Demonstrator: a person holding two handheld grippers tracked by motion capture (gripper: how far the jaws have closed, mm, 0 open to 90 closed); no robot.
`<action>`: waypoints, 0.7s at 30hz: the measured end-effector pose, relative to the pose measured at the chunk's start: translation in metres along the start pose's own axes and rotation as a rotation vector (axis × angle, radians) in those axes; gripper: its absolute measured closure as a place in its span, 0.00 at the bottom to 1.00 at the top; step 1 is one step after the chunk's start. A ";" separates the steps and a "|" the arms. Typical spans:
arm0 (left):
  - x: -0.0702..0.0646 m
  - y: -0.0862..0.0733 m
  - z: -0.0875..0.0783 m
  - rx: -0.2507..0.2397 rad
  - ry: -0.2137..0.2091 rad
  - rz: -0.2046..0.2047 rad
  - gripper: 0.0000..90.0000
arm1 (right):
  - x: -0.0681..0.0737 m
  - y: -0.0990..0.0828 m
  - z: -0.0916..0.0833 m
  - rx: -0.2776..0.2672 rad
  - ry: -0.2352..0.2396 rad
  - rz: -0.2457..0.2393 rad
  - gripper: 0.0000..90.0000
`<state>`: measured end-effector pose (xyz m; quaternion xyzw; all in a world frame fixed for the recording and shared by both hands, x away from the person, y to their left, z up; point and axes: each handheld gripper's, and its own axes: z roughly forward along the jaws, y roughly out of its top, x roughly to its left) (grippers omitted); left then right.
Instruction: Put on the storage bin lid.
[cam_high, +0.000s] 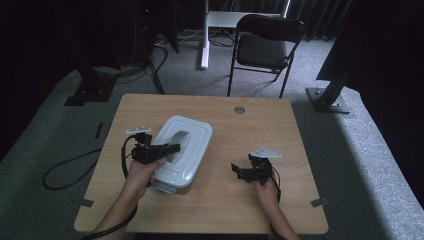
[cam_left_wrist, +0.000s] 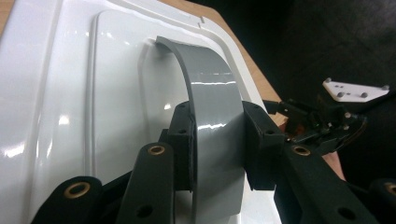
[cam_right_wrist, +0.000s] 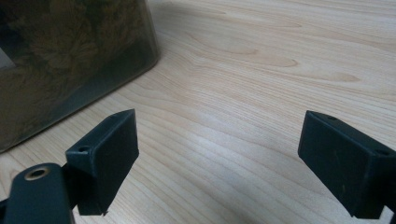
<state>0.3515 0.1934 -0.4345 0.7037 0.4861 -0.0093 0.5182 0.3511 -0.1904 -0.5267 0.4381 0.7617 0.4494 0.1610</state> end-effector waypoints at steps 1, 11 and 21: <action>-0.001 0.000 0.001 0.002 0.010 0.009 0.77 | 0.000 0.000 0.000 0.000 -0.001 -0.001 0.13; -0.005 0.002 0.002 0.021 0.041 0.040 0.74 | 0.001 -0.001 0.001 0.012 0.010 -0.001 0.13; -0.019 0.007 -0.008 0.014 0.099 0.109 0.50 | -0.002 -0.001 -0.001 0.006 0.002 0.003 0.13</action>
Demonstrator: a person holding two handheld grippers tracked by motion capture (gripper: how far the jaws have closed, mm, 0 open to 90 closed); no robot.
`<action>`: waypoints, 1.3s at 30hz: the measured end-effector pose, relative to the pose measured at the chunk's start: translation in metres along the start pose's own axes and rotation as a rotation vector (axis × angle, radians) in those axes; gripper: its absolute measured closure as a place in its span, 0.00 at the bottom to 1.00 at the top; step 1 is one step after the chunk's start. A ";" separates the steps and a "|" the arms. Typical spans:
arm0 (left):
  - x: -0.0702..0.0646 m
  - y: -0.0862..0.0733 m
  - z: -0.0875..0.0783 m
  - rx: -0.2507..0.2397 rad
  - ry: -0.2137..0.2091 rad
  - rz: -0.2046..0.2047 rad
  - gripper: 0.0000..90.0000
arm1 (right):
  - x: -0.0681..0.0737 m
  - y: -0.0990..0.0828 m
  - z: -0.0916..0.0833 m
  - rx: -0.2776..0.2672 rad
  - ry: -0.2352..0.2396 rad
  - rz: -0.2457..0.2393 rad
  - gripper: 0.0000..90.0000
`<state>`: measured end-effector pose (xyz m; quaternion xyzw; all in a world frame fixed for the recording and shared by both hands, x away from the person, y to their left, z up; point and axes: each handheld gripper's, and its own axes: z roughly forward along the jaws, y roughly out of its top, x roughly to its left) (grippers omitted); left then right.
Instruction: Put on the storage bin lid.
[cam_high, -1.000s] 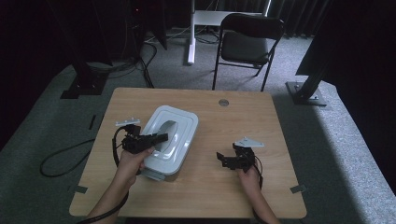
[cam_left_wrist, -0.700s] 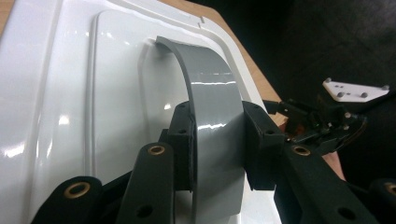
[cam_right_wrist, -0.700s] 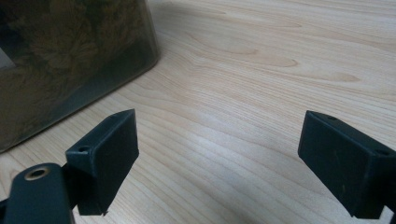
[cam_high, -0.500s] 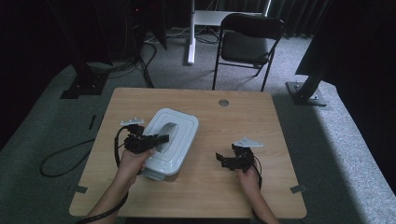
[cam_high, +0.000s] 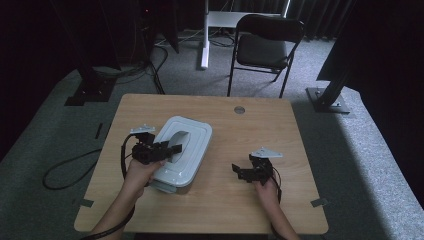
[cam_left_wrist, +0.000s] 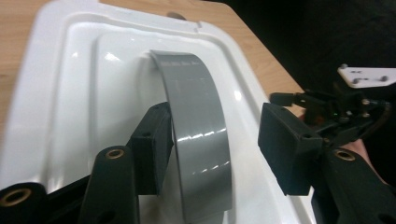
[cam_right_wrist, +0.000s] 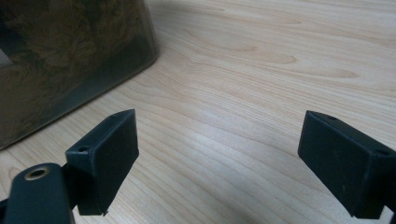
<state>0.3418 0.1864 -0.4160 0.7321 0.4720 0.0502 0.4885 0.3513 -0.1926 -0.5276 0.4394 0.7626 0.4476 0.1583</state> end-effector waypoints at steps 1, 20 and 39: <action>0.000 0.000 -0.002 -0.002 0.001 0.004 0.44 | 0.000 0.000 -0.001 -0.001 -0.003 -0.001 0.13; 0.041 -0.004 -0.031 -0.104 0.127 0.027 0.01 | -0.001 0.001 -0.002 -0.006 -0.015 0.003 0.13; 0.089 -0.027 -0.039 -0.192 0.328 -0.015 0.01 | 0.002 0.001 0.002 0.013 -0.011 -0.011 0.13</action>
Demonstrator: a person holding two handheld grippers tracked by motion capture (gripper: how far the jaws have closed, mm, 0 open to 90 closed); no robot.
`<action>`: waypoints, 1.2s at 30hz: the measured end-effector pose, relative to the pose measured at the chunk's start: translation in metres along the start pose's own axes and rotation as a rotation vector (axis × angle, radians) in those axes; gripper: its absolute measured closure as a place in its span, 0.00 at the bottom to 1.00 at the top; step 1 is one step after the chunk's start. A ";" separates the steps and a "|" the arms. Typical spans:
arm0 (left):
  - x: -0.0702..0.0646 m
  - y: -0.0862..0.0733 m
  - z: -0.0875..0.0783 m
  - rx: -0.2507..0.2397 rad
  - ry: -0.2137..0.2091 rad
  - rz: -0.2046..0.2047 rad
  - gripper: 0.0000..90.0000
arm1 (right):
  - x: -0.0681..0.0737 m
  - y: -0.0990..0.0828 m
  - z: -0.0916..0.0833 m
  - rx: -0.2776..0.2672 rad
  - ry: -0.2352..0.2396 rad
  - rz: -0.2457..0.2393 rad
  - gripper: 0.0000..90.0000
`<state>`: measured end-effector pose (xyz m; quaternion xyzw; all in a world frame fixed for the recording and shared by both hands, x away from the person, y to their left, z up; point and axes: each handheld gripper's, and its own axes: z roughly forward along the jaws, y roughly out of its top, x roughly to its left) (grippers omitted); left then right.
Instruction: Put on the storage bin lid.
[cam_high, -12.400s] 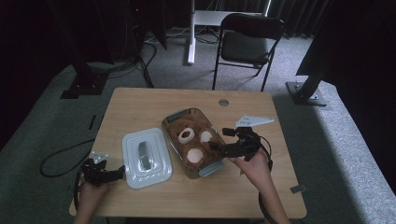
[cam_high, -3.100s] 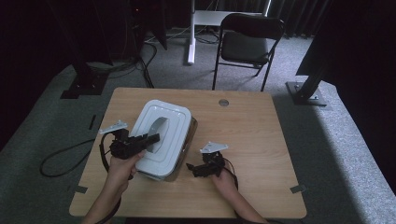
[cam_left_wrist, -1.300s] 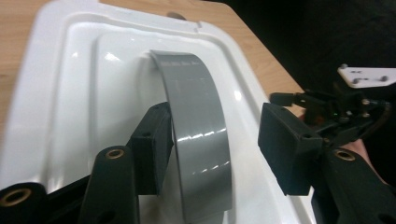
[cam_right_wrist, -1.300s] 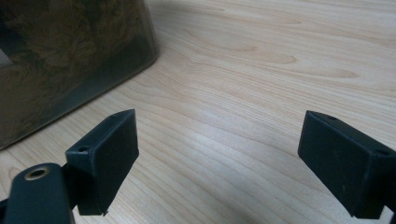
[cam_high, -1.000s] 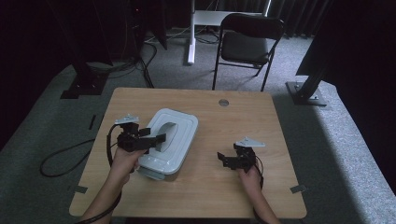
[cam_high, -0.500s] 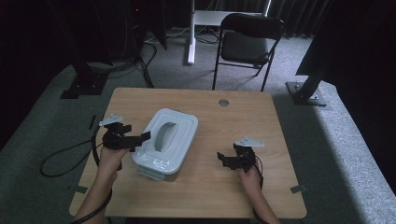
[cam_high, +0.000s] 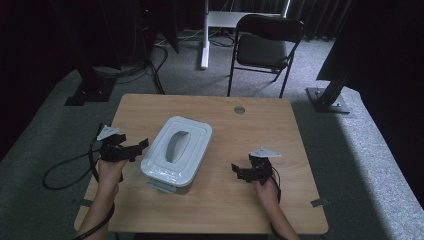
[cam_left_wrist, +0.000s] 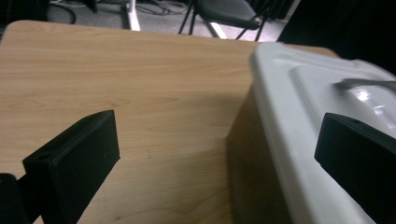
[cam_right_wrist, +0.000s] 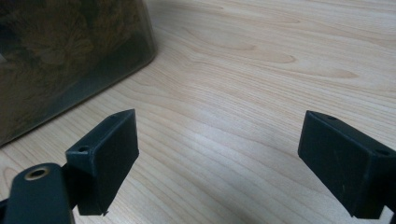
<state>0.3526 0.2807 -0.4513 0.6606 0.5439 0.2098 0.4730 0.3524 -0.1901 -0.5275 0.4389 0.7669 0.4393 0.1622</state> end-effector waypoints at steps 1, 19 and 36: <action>0.003 -0.001 0.001 -0.005 0.001 -0.011 0.01 | 0.000 0.000 0.000 -0.001 0.002 -0.002 0.13; 0.028 -0.052 0.040 0.146 0.052 -0.006 0.01 | 0.000 0.000 0.000 0.001 0.002 0.001 0.13; 0.006 -0.065 0.046 0.180 -0.001 0.052 0.01 | -0.007 -0.001 -0.005 -0.004 -0.009 0.014 0.13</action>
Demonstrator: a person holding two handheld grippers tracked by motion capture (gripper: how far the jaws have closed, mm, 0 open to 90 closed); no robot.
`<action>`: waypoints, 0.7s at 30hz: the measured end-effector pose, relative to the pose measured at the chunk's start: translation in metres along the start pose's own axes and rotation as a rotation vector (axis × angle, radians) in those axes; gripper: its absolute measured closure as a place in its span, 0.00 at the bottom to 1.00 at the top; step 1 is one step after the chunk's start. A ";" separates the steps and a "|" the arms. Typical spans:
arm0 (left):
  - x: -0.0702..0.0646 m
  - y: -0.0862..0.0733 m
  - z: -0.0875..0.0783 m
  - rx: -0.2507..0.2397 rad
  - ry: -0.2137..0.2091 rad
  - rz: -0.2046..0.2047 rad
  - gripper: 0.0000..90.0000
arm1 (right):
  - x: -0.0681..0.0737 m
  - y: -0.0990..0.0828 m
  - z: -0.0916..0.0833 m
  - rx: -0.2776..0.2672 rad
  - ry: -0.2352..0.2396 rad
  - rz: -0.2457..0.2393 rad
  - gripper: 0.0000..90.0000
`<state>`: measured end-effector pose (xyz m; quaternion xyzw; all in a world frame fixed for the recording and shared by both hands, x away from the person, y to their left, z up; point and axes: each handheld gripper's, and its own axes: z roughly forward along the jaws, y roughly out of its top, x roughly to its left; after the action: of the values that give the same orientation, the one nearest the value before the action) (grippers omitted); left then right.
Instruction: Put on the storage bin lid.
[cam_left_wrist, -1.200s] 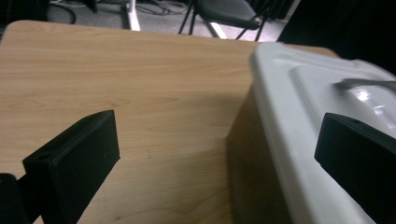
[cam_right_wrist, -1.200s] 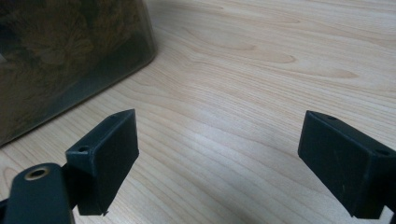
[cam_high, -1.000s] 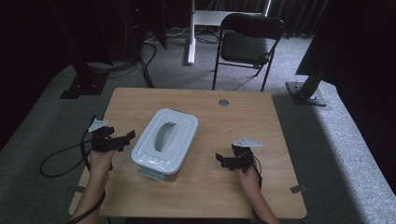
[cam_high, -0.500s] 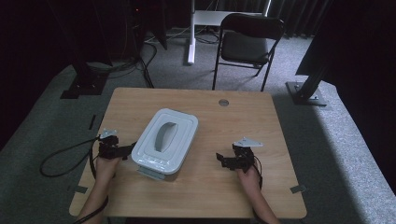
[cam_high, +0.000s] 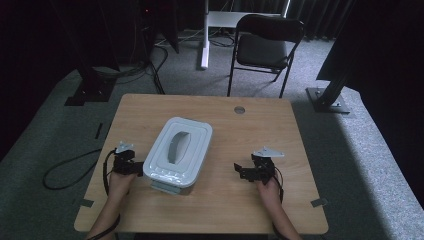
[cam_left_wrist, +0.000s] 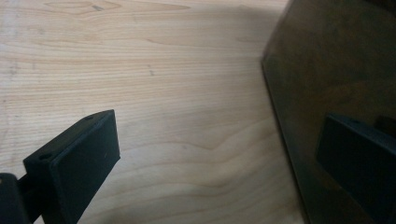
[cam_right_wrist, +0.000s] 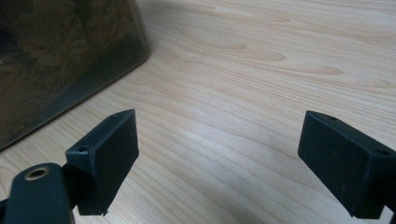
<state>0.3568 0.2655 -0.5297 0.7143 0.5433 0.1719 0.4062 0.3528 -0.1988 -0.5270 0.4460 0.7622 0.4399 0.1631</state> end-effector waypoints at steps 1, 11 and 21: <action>-0.003 0.000 0.000 0.002 -0.002 0.011 0.01 | 0.000 0.000 0.000 -0.001 0.000 0.000 0.13; -0.028 -0.006 0.000 0.023 -0.023 0.029 0.01 | -0.001 -0.001 -0.001 -0.001 -0.004 0.001 0.13; -0.043 -0.008 0.002 0.033 -0.037 0.055 0.01 | -0.004 -0.001 -0.003 -0.006 -0.012 0.011 0.13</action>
<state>0.3381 0.2261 -0.5292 0.7387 0.5185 0.1610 0.3994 0.3527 -0.2038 -0.5269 0.4525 0.7572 0.4405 0.1667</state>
